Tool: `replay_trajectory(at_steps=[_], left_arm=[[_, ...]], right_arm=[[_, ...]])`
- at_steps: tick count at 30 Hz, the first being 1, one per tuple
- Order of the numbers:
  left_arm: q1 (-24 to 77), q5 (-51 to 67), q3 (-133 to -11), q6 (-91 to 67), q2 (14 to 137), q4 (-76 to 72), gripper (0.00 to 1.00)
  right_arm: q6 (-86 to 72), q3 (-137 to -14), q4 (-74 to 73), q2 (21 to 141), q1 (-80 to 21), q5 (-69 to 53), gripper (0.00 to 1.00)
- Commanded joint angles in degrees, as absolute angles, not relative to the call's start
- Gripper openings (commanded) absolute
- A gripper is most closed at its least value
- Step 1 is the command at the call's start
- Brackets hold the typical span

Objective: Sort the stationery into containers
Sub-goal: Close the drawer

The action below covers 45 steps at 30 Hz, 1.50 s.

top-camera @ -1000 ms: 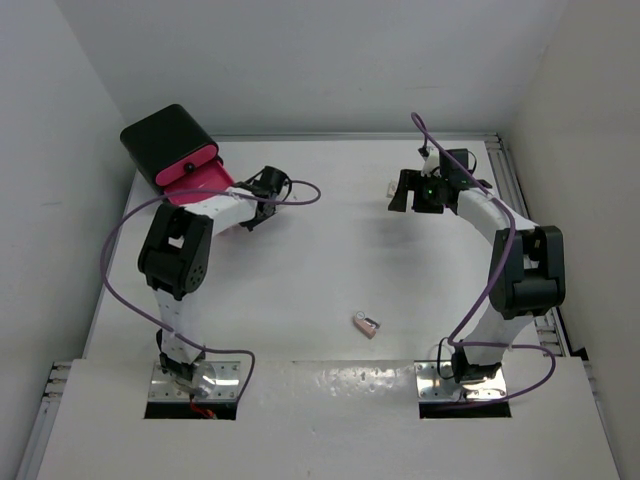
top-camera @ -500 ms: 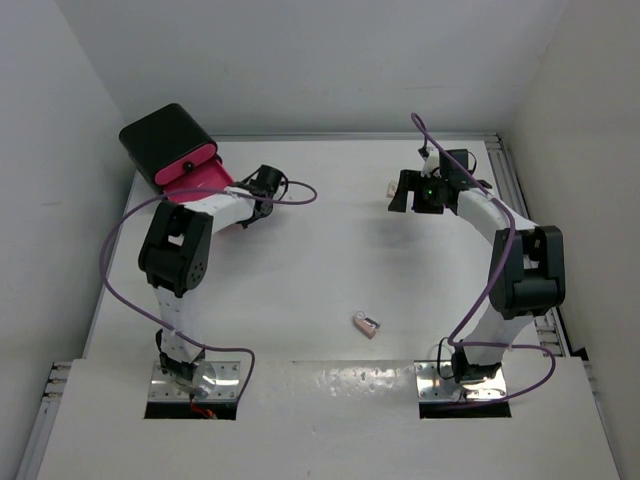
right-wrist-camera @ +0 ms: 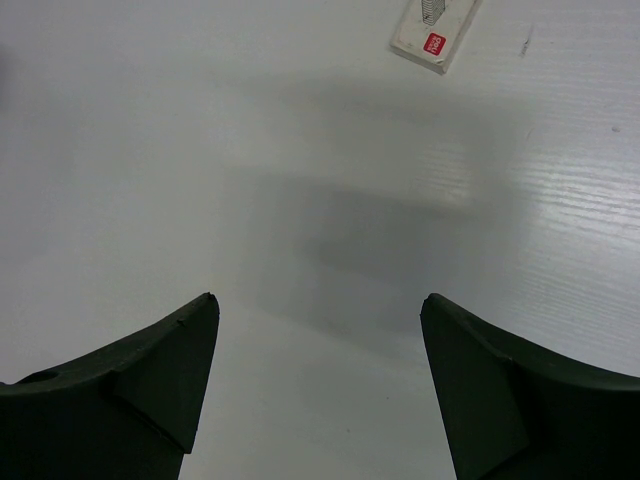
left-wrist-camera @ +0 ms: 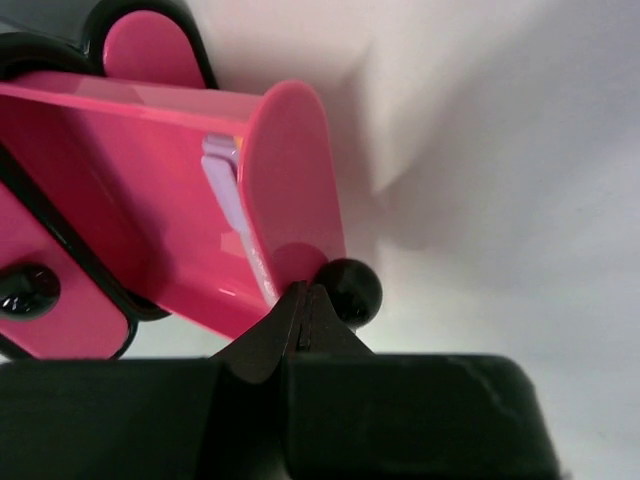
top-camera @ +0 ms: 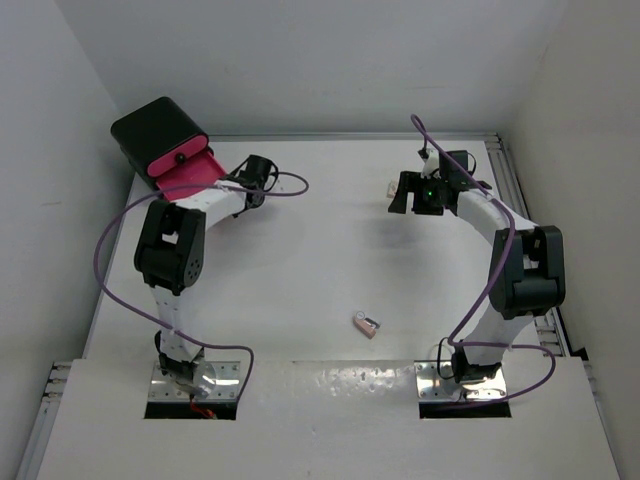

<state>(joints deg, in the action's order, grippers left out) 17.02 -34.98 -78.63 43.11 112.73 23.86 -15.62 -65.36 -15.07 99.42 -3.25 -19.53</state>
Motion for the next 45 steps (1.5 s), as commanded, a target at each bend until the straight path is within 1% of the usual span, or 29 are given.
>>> replay_trajectory(at_steps=[1, 3, 4, 5, 6, 7, 8, 9, 11, 15, 19, 23, 29, 34, 45], left_arm=[[15.2, -36.3, -83.8, 45.6, 110.5, 22.0, 0.00], [15.2, -33.2, -86.2, 45.0, 110.2, 27.7, 0.00], [15.2, -28.4, -87.4, 45.0, 110.0, 30.4, 0.05], [15.1, -26.1, -89.3, 45.3, 109.4, 34.8, 0.12], [15.1, -21.5, -89.8, 46.8, 109.1, 36.5, 0.24], [15.1, -18.6, -90.3, 48.3, 108.1, 38.7, 0.30], [15.2, -16.5, -90.4, 50.2, 107.7, 42.2, 0.41], [15.2, -14.1, -90.0, 53.2, 107.1, 42.8, 0.44], [15.4, -13.1, -89.2, 57.5, 106.3, 46.0, 0.48], [15.1, -14.0, -87.2, 69.8, 106.0, 50.8, 0.49], [14.8, -16.3, -86.1, 74.4, 106.5, 52.8, 0.53], [14.4, -17.8, -85.6, 79.3, 107.9, 52.3, 0.55], [13.2, -17.5, -84.9, 87.7, 108.3, 48.8, 0.55], [12.0, -16.6, -85.1, 91.5, 109.3, 49.5, 0.54], [10.6, -16.5, -85.1, 93.1, 112.0, 49.2, 0.53]], right_arm=[[-15.7, -65.3, -13.1, 97.4, -3.6, -19.2, 0.81], [-15.6, -65.3, -13.1, 97.5, -3.5, -19.2, 0.81], [-15.5, -65.3, -13.1, 97.5, -3.5, -19.2, 0.81], [-15.5, -65.3, -13.1, 97.6, -3.6, -19.2, 0.81], [-15.6, -65.3, -13.1, 97.7, -3.6, -19.2, 0.81], [-15.5, -65.3, -13.1, 97.6, -3.5, -19.2, 0.81], [-15.6, -65.3, -13.0, 97.8, -3.5, -19.3, 0.81], [-15.6, -65.3, -13.0, 97.8, -3.6, -19.5, 0.81], [-15.6, -65.3, -13.0, 98.0, -3.6, -19.7, 0.81], [-15.5, -65.5, -13.2, 98.2, -3.7, -19.9, 0.81], [-15.5, -65.0, -13.1, 97.7, -3.9, -19.7, 0.81], [-15.5, -64.3, -12.9, 97.0, -3.9, -19.7, 0.81], [-15.2, -63.6, -13.2, 96.0, -4.0, -19.4, 0.81], [-14.9, -62.5, -13.1, 95.1, -3.9, -18.9, 0.81], [-14.8, -61.7, -13.2, 94.4, -3.8, -18.7, 0.81]])
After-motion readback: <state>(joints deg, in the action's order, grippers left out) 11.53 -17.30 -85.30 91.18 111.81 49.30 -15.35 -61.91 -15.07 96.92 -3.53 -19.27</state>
